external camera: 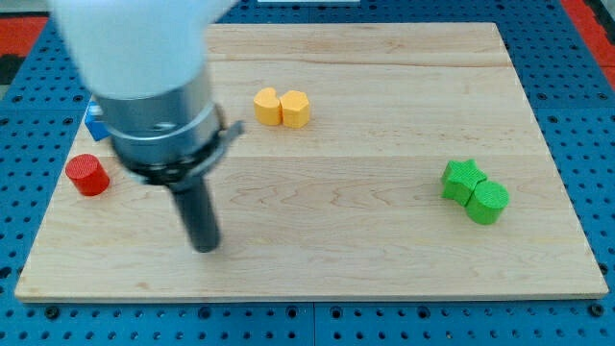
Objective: Push red circle towards the center
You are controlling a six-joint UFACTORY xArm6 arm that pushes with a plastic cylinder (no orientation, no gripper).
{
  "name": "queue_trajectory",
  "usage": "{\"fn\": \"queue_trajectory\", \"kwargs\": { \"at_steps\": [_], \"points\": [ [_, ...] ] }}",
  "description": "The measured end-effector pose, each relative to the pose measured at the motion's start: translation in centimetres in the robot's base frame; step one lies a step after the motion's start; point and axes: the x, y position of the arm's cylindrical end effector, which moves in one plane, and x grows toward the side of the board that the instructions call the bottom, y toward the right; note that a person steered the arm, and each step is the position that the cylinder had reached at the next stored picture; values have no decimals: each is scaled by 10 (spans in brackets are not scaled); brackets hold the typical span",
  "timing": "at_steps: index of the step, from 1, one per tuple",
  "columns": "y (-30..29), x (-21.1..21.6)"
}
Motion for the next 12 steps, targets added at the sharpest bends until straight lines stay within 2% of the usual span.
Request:
{"fn": "queue_trajectory", "kwargs": {
  "at_steps": [2, 4, 6, 12],
  "points": [
    [-106, -7],
    [-158, -26],
    [-156, -63],
    [-64, -103]
  ]
}}
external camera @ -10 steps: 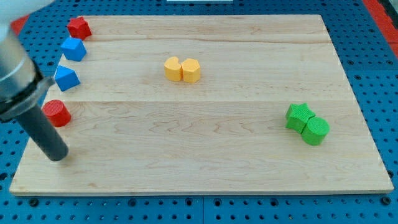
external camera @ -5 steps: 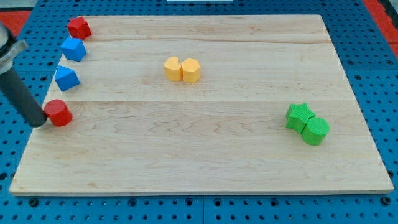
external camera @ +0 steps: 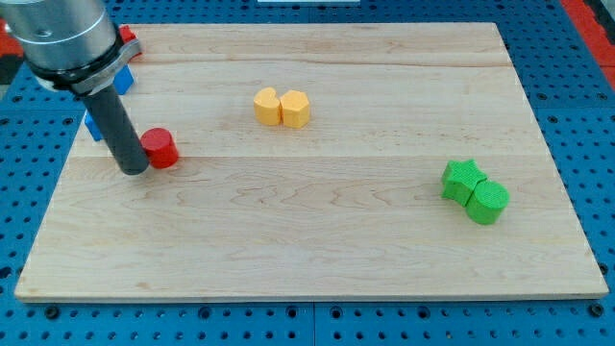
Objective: Push red circle towards the center
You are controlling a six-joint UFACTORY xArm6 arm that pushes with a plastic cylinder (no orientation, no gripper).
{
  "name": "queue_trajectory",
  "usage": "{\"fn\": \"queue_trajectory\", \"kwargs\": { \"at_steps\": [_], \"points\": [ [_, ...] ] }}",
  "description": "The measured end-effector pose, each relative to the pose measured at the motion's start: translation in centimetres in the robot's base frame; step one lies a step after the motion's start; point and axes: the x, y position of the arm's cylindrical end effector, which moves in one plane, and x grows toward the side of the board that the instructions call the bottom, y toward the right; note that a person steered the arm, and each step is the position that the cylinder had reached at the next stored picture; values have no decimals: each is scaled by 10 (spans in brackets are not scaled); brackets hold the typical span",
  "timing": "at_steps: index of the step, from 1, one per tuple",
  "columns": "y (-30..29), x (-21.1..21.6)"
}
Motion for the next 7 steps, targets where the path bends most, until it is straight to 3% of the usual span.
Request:
{"fn": "queue_trajectory", "kwargs": {
  "at_steps": [4, 7],
  "points": [
    [65, -31],
    [69, -94]
  ]
}}
